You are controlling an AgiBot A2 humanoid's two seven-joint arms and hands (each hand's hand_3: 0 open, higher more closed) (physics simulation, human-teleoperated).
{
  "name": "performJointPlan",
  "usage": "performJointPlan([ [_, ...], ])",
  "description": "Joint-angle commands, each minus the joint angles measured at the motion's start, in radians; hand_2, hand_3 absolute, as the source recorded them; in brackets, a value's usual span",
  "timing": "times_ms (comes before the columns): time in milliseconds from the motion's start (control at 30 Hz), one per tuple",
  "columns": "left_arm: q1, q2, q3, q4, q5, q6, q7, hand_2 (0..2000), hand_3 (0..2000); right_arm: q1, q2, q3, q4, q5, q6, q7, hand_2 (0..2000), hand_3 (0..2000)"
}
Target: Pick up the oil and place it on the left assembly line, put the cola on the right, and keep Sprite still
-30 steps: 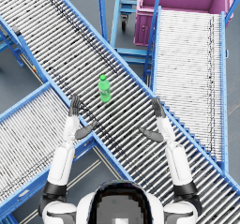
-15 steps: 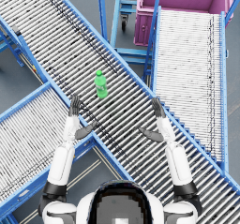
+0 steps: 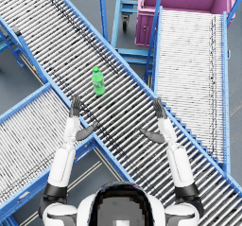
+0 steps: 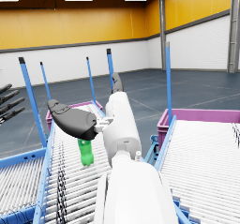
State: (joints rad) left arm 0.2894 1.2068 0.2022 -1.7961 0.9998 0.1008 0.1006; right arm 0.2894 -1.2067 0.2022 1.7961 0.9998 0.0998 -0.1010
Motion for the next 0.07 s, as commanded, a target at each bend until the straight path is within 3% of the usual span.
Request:
performJointPlan([
  [33,0.0,0.0,0.0,0.0,0.0,0.0,0.0,0,0,0.0,0.0,0.0,0.0,0.0,0.0,0.0,0,0],
  [67,0.0,0.0,0.0,0.0,0.0,0.0,0.0,0,0,0.0,0.0,0.0,0.0,0.0,0.0,0.0,0,0],
])
